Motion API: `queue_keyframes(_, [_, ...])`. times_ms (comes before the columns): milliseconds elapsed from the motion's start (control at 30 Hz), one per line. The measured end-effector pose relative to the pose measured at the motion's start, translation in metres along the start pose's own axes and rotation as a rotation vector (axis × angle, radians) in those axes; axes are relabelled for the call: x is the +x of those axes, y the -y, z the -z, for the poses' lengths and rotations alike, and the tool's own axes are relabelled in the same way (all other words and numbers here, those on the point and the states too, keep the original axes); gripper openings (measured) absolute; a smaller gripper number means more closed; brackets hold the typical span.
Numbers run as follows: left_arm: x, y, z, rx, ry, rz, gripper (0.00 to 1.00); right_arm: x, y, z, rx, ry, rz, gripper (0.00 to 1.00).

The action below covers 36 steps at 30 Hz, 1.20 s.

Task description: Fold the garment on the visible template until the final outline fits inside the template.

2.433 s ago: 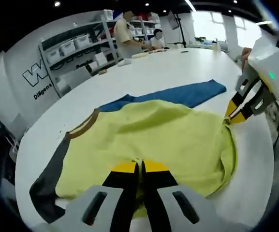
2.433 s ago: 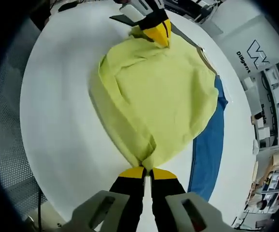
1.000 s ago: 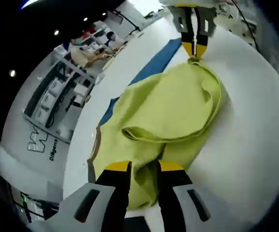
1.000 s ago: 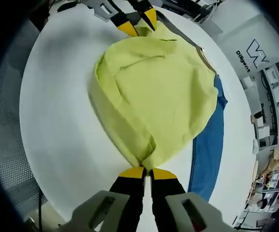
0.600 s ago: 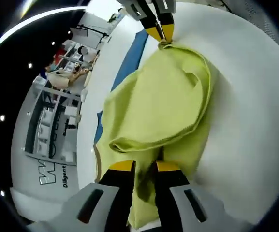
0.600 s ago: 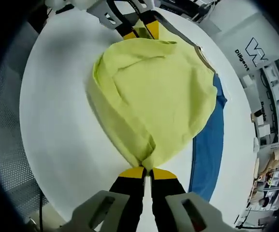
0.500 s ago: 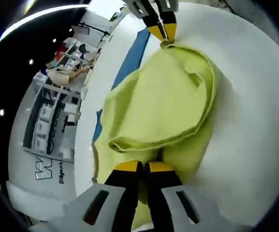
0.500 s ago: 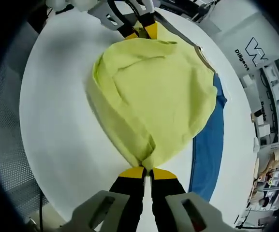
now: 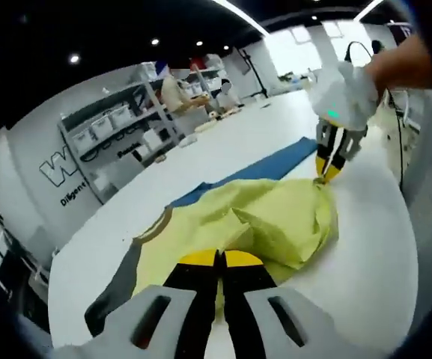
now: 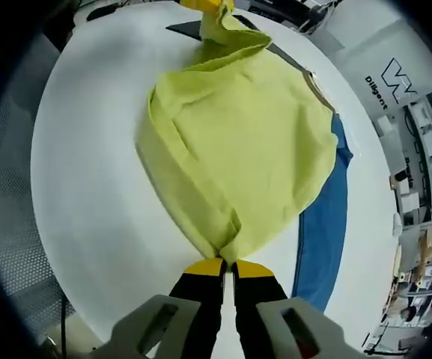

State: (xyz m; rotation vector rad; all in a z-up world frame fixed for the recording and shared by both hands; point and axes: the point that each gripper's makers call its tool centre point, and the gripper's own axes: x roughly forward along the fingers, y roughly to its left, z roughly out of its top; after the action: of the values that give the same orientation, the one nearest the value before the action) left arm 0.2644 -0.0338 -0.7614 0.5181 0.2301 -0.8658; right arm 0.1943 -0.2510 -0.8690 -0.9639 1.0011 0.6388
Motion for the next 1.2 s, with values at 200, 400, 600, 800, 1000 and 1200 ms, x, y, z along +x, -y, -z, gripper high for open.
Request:
queue_keyframes(200, [-0.037, -0.004, 0.003, -0.066, 0.024, -0.010, 0.01, 0.001, 0.000, 0.000, -0.017, -0.004, 0.003, 0.00])
queue_keyframes(400, [-0.067, -0.002, 0.008, -0.048, 0.025, 0.000, 0.01, -0.003, -0.002, 0.003, -0.019, 0.012, 0.005, 0.00])
queue_keyframes(600, [-0.090, -0.010, 0.020, -0.051, 0.013, -0.014, 0.01, -0.017, -0.009, 0.004, 0.003, 0.043, -0.009, 0.00])
queue_keyframes(800, [-0.103, -0.011, 0.039, -0.084, 0.002, 0.004, 0.01, -0.048, -0.003, -0.002, 0.018, 0.121, 0.005, 0.00])
queue_keyframes(1000, [-0.111, -0.004, 0.051, -0.096, -0.008, 0.045, 0.01, -0.067, -0.007, -0.007, -0.008, 0.175, -0.008, 0.00])
queue_keyframes(1200, [-0.114, -0.005, 0.071, -0.168, -0.022, 0.065, 0.01, -0.081, -0.039, -0.025, -0.135, 0.266, -0.120, 0.00])
